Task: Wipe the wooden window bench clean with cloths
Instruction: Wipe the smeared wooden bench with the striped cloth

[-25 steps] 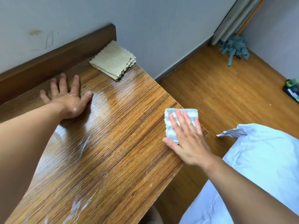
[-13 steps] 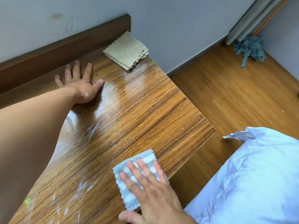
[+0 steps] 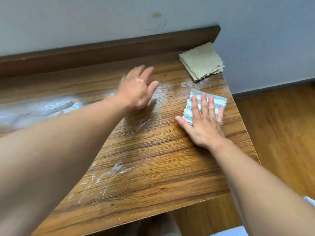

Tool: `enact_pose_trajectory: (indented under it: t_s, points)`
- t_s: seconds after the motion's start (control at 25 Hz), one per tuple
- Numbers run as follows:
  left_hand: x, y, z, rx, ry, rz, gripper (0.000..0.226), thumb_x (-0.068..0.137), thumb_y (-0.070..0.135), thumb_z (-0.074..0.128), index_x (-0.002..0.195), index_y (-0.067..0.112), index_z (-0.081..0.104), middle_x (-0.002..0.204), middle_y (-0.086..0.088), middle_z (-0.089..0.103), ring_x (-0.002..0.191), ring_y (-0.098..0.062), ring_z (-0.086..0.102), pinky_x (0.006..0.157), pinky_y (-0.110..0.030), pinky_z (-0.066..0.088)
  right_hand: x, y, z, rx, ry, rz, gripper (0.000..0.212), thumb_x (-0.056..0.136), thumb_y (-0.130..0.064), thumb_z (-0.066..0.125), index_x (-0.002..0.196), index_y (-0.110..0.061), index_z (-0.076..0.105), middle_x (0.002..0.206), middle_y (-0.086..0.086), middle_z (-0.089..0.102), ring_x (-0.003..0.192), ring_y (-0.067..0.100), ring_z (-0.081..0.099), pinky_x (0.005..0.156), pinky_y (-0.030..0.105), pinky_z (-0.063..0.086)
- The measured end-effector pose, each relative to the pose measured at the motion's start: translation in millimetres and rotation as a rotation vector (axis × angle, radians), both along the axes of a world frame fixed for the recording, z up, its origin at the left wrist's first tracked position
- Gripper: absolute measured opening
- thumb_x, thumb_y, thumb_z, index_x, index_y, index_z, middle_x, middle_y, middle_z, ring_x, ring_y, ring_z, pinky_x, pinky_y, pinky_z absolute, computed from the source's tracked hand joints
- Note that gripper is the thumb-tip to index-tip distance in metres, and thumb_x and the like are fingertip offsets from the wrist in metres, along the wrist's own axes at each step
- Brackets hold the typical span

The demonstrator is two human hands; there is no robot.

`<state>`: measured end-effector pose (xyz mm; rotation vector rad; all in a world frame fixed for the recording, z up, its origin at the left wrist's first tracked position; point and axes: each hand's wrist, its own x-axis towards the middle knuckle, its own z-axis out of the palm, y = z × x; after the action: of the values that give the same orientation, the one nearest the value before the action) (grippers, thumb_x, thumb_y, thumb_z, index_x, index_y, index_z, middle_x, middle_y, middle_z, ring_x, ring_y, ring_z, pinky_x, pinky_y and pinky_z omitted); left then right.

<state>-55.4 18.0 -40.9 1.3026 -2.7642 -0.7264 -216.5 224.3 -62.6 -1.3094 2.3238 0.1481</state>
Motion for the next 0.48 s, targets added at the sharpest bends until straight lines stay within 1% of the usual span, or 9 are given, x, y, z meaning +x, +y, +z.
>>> enact_pose_trajectory:
  t_s: [0.04,0.12,0.16,0.24,0.28,0.36,0.48]
  points:
    - [23,25,1,-0.052,0.093,0.066,0.063,0.099,0.052,0.041,0.154,0.021,0.037,0.161,-0.012,0.035,0.149,-0.031,0.029,0.121,-0.051,0.025,11,-9,2,-0.009,-0.020,0.090,0.100,0.081,-0.090,0.002,0.159,-0.031,-0.022,0.166,0.002,-0.031,0.150,0.025,-0.034,0.120,0.059,-0.017]
    - [76,97,4,-0.113,0.181,0.178,0.062,0.092,0.045,0.051,0.145,0.015,0.048,0.151,-0.012,0.046,0.139,-0.034,0.041,0.115,-0.052,0.035,41,-10,5,-0.033,-0.038,0.283,0.098,0.082,-0.089,0.000,0.159,-0.032,-0.021,0.165,0.002,-0.032,0.150,0.024,-0.035,0.121,0.058,-0.017]
    - [100,134,2,-0.129,0.175,0.205,0.062,0.089,0.044,0.054,0.144,0.015,0.050,0.150,-0.012,0.046,0.138,-0.034,0.042,0.113,-0.053,0.035,51,-4,6,-0.034,-0.037,0.375,0.097,0.082,-0.088,-0.001,0.159,-0.033,-0.020,0.165,0.001,-0.032,0.150,0.023,-0.034,0.122,0.058,-0.016]
    - [157,208,-3,-0.125,0.037,0.281,0.065,0.088,0.045,0.055,0.145,0.015,0.049,0.154,-0.011,0.042,0.142,-0.035,0.038,0.115,-0.054,0.031,54,14,10,0.014,-0.049,0.554,0.091,0.085,-0.085,-0.003,0.159,-0.034,-0.020,0.166,-0.001,-0.031,0.151,0.021,-0.033,0.123,0.056,-0.013]
    - [186,237,-4,-0.113,-0.021,0.348,0.067,0.088,0.047,0.054,0.146,0.014,0.048,0.156,-0.012,0.039,0.143,-0.036,0.037,0.114,-0.055,0.028,47,19,10,0.018,-0.025,0.607,0.090,0.086,-0.085,-0.002,0.159,-0.035,-0.020,0.166,-0.002,-0.030,0.151,0.019,-0.031,0.124,0.055,-0.012]
    - [238,272,-10,-0.132,-0.117,0.498,0.075,0.087,0.053,0.051,0.148,0.010,0.044,0.157,-0.015,0.036,0.143,-0.039,0.036,0.112,-0.059,0.027,26,8,8,0.002,0.032,0.610,0.093,0.085,-0.087,-0.003,0.161,-0.035,-0.015,0.169,-0.002,-0.024,0.153,0.018,-0.027,0.125,0.053,-0.011]
    - [283,275,-19,-0.106,-0.257,0.616,0.083,0.085,0.061,0.045,0.149,0.009,0.039,0.157,-0.018,0.034,0.145,-0.041,0.032,0.111,-0.064,0.026,21,-61,5,-0.046,-0.011,0.414,0.098,0.085,-0.088,0.002,0.163,-0.029,-0.007,0.171,0.003,-0.015,0.156,0.022,-0.018,0.124,0.055,-0.012]
